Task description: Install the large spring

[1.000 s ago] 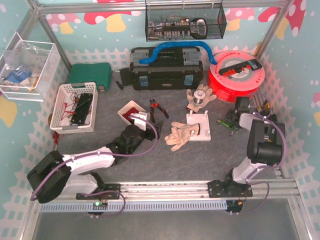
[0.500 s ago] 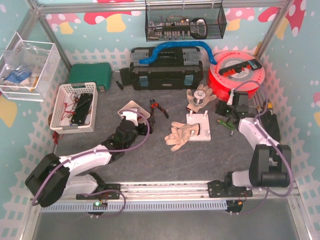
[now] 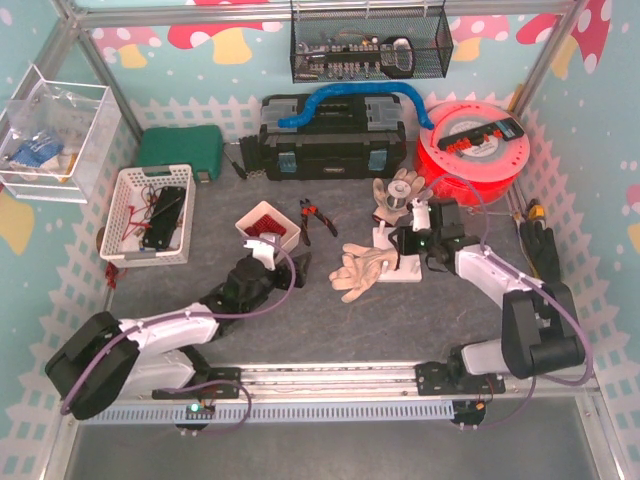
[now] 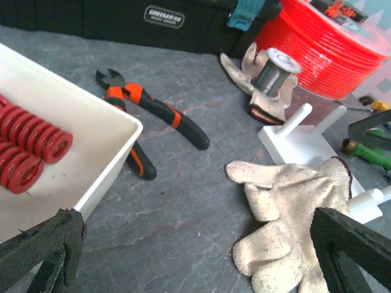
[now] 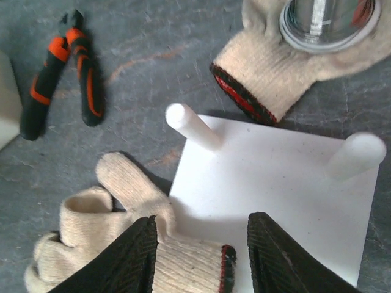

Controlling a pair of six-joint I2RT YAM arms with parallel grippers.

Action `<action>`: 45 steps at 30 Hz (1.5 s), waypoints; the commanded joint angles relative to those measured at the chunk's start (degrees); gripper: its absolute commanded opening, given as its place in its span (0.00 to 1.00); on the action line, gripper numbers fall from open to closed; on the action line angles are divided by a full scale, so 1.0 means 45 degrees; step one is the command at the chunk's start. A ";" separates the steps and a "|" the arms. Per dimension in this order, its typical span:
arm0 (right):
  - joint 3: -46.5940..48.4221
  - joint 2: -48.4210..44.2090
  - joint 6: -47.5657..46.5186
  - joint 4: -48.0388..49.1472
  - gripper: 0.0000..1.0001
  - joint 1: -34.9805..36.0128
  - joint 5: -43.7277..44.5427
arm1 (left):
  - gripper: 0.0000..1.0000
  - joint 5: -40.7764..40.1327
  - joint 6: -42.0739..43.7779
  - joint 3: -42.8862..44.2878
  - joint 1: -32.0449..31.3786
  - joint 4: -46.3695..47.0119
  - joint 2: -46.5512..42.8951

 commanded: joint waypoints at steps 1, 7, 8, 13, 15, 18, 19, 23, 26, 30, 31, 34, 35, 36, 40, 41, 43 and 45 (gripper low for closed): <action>-0.0163 0.0678 -0.0434 0.0092 0.43 0.0020 0.0068 | 0.99 0.0315 0.1060 -0.0228 -0.0063 0.1303 -0.0559; -0.0023 0.1168 -0.0494 -0.0251 0.43 0.0016 0.0477 | 0.99 0.0249 0.1293 -0.0611 -0.0063 0.1620 -0.1335; -0.0037 0.1172 -0.0469 -0.0238 0.43 0.0016 0.0343 | 0.99 0.0213 0.1293 -0.0632 -0.0058 0.1635 -0.1378; -0.0050 0.1376 -0.0315 -0.0149 0.45 0.0019 -0.0019 | 0.99 0.0275 0.1313 -0.0558 -0.0063 0.1600 -0.1289; 0.0003 0.1632 -0.0318 -0.0169 0.45 0.0017 -0.0053 | 0.99 0.0278 0.1313 -0.0538 -0.0062 0.1598 -0.1203; 0.0014 0.1931 -0.0265 -0.0148 0.45 0.0019 -0.0192 | 1.00 0.0208 0.1313 -0.0532 -0.0063 0.1594 -0.1171; 0.0021 0.1975 -0.0260 -0.0130 0.45 0.0021 -0.0209 | 0.99 0.0184 0.1313 -0.0537 -0.0063 0.1603 -0.1177; -0.0003 0.1947 -0.0260 -0.0020 0.40 0.0032 -0.0408 | 0.99 0.0142 0.1361 -0.0590 -0.0063 0.1628 -0.1250; -0.0079 0.1747 -0.0222 0.0143 0.28 0.0016 -0.0468 | 0.99 0.0088 0.1380 -0.0595 -0.0063 0.1608 -0.1275; -0.0155 0.1264 -0.0201 0.0217 0.10 0.0016 -0.0522 | 0.99 0.0046 0.1391 -0.0595 -0.0063 0.1630 -0.1276; -0.0149 0.1172 -0.0191 0.0221 0.06 0.0016 -0.0546 | 0.99 0.0032 0.1391 -0.0595 -0.0063 0.1622 -0.1290; -0.0190 0.0871 -0.0107 0.0274 0.00 0.0025 -0.0633 | 0.99 0.0004 0.1392 -0.0614 -0.0063 0.1600 -0.1340; -0.0217 0.0771 -0.0077 0.0309 0.00 0.0017 -0.0666 | 0.99 -0.0017 0.1391 -0.0632 -0.0063 0.1642 -0.1374; -0.0247 0.0651 -0.0024 0.0367 0.00 0.0026 -0.0733 | 0.99 -0.0047 0.1393 -0.0634 -0.0063 0.1631 -0.1400; -0.0371 0.0156 0.0183 0.0483 0.00 0.0016 -0.0733 | 0.99 -0.0092 0.1388 -0.0674 -0.0063 0.1628 -0.1499; -0.0388 0.0054 0.0203 0.0476 0.00 0.0016 -0.0675 | 0.99 -0.0110 0.1395 -0.0674 -0.0063 0.1604 -0.1509; -0.0417 -0.0182 0.0223 0.0475 0.00 0.0021 -0.0349 | 0.99 -0.0131 0.1379 -0.0693 -0.0063 0.1608 -0.1546; -0.0456 -0.0521 0.0307 0.0609 0.00 0.0016 0.0092 | 0.99 -0.0125 0.1371 -0.0711 -0.0063 0.1596 -0.1586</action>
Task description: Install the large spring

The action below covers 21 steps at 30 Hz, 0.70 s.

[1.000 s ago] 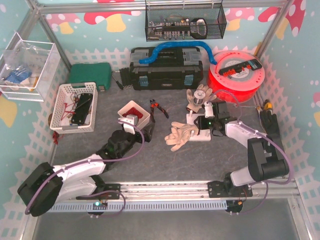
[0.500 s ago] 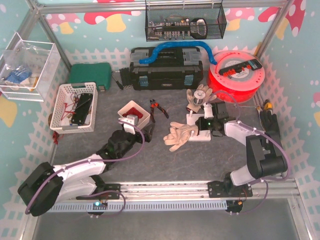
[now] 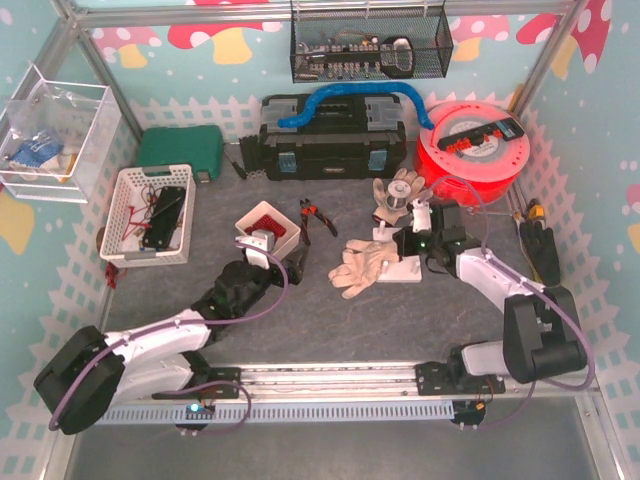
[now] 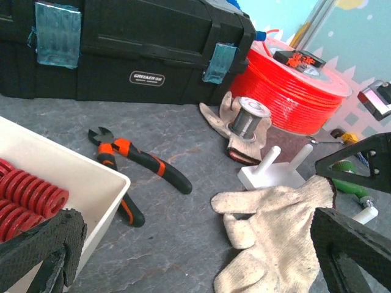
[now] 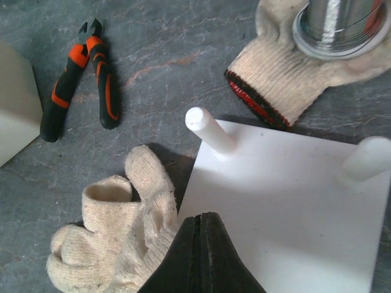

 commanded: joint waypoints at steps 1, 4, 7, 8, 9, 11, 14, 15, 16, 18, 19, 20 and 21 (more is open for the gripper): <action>-0.0217 -0.0816 0.0344 0.0328 0.00 0.0016 0.0844 | 0.99 -0.0114 0.0147 -0.0183 -0.0058 0.0262 -0.0223; -0.0194 -0.1573 0.0654 0.0477 0.00 0.0021 0.1699 | 0.99 -0.0088 0.0152 -0.0188 -0.0058 0.0275 -0.0223; -0.0116 -0.2459 0.0949 0.0445 0.00 -0.0003 0.3092 | 0.99 -0.0108 0.0147 -0.0183 -0.0058 0.0263 -0.0237; -0.0003 -0.2737 0.1010 0.0339 0.00 -0.0004 0.3778 | 0.99 -0.0108 0.0143 -0.0183 -0.0058 0.0294 -0.0242; 0.0079 -0.2962 0.1052 0.0191 0.00 -0.0032 0.4447 | 0.99 -0.0108 0.0142 -0.0193 -0.0058 0.0252 -0.0260; 0.0194 -0.3419 0.1147 -0.0011 0.00 -0.0214 0.5843 | 0.99 -0.0108 0.0144 -0.0202 -0.0058 0.0263 -0.0289; 0.0270 -0.3956 0.1342 -0.0033 0.00 -0.0769 0.6648 | 0.99 -0.0126 0.0143 -0.0220 -0.0058 0.0244 -0.0355; 0.0340 -0.4023 0.1401 -0.0041 0.00 -0.0969 0.6771 | 0.99 -0.0132 0.0142 -0.0224 -0.0058 0.0272 -0.0359; 0.0400 -0.4046 0.1467 -0.0042 0.00 -0.1204 0.6889 | 0.99 -0.0128 0.0142 -0.0223 -0.0058 0.0247 -0.0374; 0.0515 -0.4041 0.1606 -0.0031 0.00 -0.1629 0.7202 | 0.99 -0.0098 0.0142 -0.0222 -0.0058 0.0234 -0.0370; 0.0532 -0.3984 0.1688 -0.0011 0.00 -0.1857 0.7439 | 0.99 -0.0089 0.0152 -0.0222 -0.0058 0.0230 -0.0378; 0.0553 -0.3892 0.1769 0.0013 0.00 -0.2079 0.7632 | 0.99 -0.0093 0.0156 -0.0222 -0.0058 0.0241 -0.0379; 0.0556 -0.3775 0.1838 0.0078 0.00 -0.2343 0.7832 | 0.99 -0.0072 0.0129 -0.0222 -0.0058 0.0243 -0.0389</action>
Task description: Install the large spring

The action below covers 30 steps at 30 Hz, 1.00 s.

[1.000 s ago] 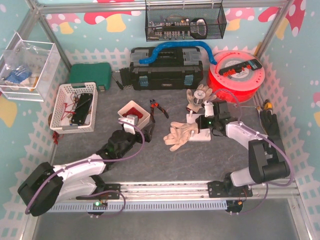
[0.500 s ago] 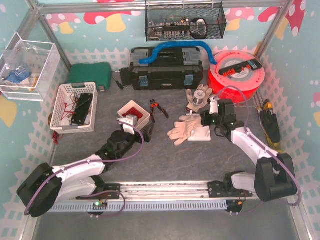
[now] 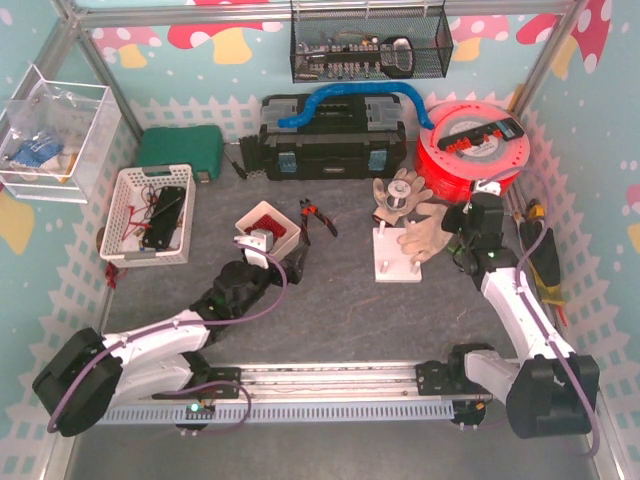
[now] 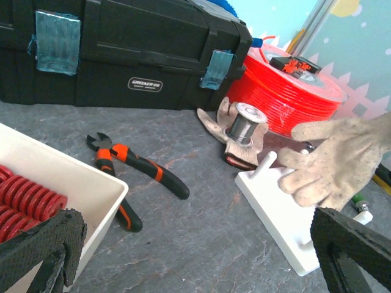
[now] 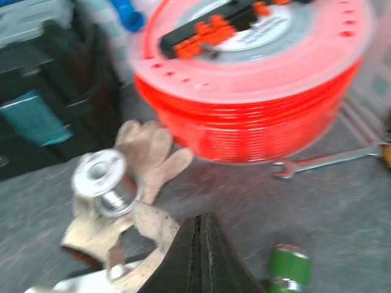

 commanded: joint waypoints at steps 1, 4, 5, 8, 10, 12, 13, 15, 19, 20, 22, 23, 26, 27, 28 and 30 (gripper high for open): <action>0.0321 0.0298 0.0545 0.0174 0.00 -0.0898 0.1590 | 0.99 -0.0079 0.0133 -0.0193 -0.0058 0.0185 -0.0165; 0.0356 0.0853 0.0676 0.0352 0.00 -0.1415 0.2054 | 0.99 -0.0060 0.0133 -0.0193 -0.0058 0.0216 -0.0165; 0.0374 0.1021 0.0715 0.0395 0.00 -0.1528 0.2269 | 0.99 -0.0050 0.0134 -0.0193 -0.0058 0.0220 -0.0174; 0.0305 0.1445 0.0832 0.0594 0.00 -0.1731 0.3053 | 0.99 -0.0088 0.0123 -0.0193 -0.0058 0.0216 -0.0175; 0.0323 0.1756 0.0860 0.0659 0.00 -0.1884 0.3860 | 0.99 -0.0136 0.0125 -0.0193 -0.0058 0.0205 -0.0154; 0.0388 0.2026 0.0943 0.0663 0.00 -0.2088 0.4459 | 0.99 -0.0266 0.0105 -0.0193 -0.0058 0.0157 -0.0156; 0.0417 0.2132 0.0964 0.0690 0.00 -0.2197 0.4674 | 0.99 -0.0330 0.0091 -0.0179 -0.0058 0.0132 -0.0139; 0.0432 0.2453 0.0905 0.0931 0.00 -0.2300 0.4500 | 0.99 -0.0459 0.0067 -0.0140 -0.0058 0.0054 -0.0106; 0.0640 0.3342 0.0765 0.0955 0.05 -0.2337 0.3541 | 0.99 -0.0793 0.0035 -0.0076 -0.0058 -0.0121 -0.0048; 0.0673 0.3512 0.0783 0.0887 0.13 -0.2337 0.3375 | 0.99 -0.0877 0.0017 -0.0076 -0.0058 -0.0124 -0.0040; 0.0706 0.3753 0.0824 0.0744 0.28 -0.2337 0.3061 | 0.99 -0.1175 0.0001 -0.0076 -0.0058 -0.0214 -0.0038; 0.0696 0.3822 0.0812 0.0683 0.33 -0.2332 0.2827 | 0.99 -0.1374 -0.0029 -0.0076 -0.0058 -0.0258 -0.0029; 0.0778 0.3805 0.0696 0.0376 0.49 -0.2305 0.1894 | 0.99 -0.2194 -0.0204 -0.0057 -0.0058 -0.0428 -0.0039; 0.0849 0.3760 0.0657 0.0183 0.53 -0.2289 0.1521 | 0.99 -0.2529 -0.0309 -0.0047 -0.0058 -0.0485 -0.0039; 0.0944 0.3696 0.0657 -0.0017 0.57 -0.2255 0.1184 | 0.99 -0.2883 -0.0419 -0.0028 -0.0058 -0.0627 -0.0019; 0.1026 0.3433 0.0596 -0.0275 0.64 -0.2080 0.0377 | 0.99 -0.3634 -0.0818 0.0136 -0.0013 -0.0978 0.0041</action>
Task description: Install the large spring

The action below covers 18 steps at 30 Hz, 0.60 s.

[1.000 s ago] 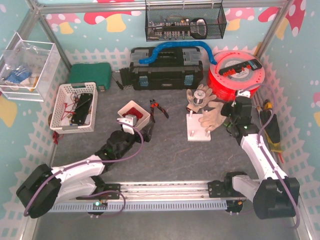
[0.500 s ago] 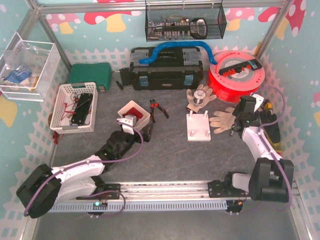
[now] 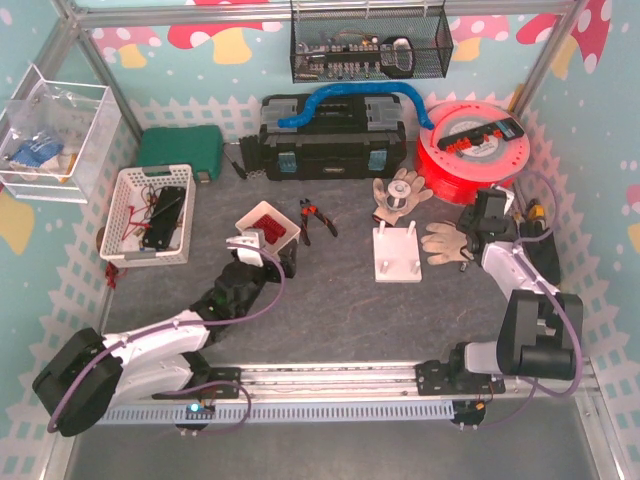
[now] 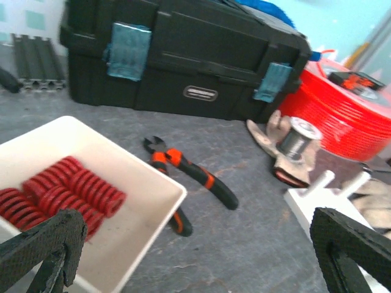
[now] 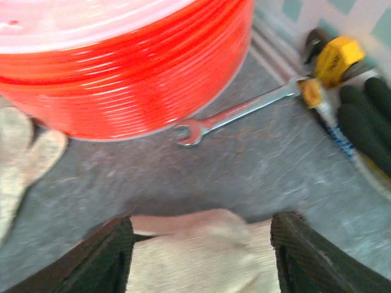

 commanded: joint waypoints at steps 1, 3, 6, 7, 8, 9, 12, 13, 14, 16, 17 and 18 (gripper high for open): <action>0.0550 -0.0543 -0.0068 -0.0715 0.67 0.0364 -0.1932 | 0.99 -0.2102 -0.0953 0.0368 0.0050 -0.1024 0.0081; 0.0542 -0.0930 -0.0144 -0.0751 0.72 0.0854 -0.2503 | 0.99 -0.2689 -0.1641 0.0732 0.0326 -0.1978 0.0187; 0.0716 -0.1401 -0.0267 -0.1084 0.78 0.2046 -0.2533 | 0.94 -0.2963 -0.2597 0.1127 0.0876 -0.3079 0.0235; 0.0765 -0.1525 -0.0241 -0.1186 0.79 0.2471 -0.2505 | 0.90 -0.2908 -0.2846 0.1261 0.1113 -0.3427 0.0203; 0.0793 -0.1690 -0.0214 -0.1228 0.81 0.3073 -0.2594 | 0.86 -0.2857 -0.3029 0.1460 0.1326 -0.3815 0.0172; 0.0804 -0.1795 -0.0210 -0.1279 0.83 0.3490 -0.2706 | 0.82 -0.2834 -0.3142 0.1700 0.1511 -0.4350 0.0161; 0.0709 -0.2041 -0.0212 -0.1463 0.91 0.4525 -0.2916 | 0.81 -0.2516 -0.3636 0.2395 0.2243 -0.5630 0.0226; 0.0608 -0.2096 -0.0251 -0.1443 0.93 0.4821 -0.3058 | 0.79 -0.2164 -0.3901 0.2547 0.2585 -0.5899 0.0260; 0.0481 -0.2166 -0.0330 -0.1431 0.95 0.5117 -0.3157 | 0.76 -0.1719 -0.4203 0.2608 0.2936 -0.6004 0.0282; 0.0062 -0.2291 -0.0412 -0.1313 0.96 0.5611 -0.3236 | 0.67 -0.0854 -0.4781 0.2677 0.3583 -0.6033 0.0377; -0.0144 -0.2366 -0.0362 -0.1180 0.97 0.5790 -0.3247 | 0.63 -0.0494 -0.4882 0.2839 0.3837 -0.6057 0.0516; -0.0387 -0.2478 -0.0290 -0.0941 0.97 0.5946 -0.3305 | 0.60 -0.0253 -0.4875 0.3052 0.4022 -0.6136 0.0739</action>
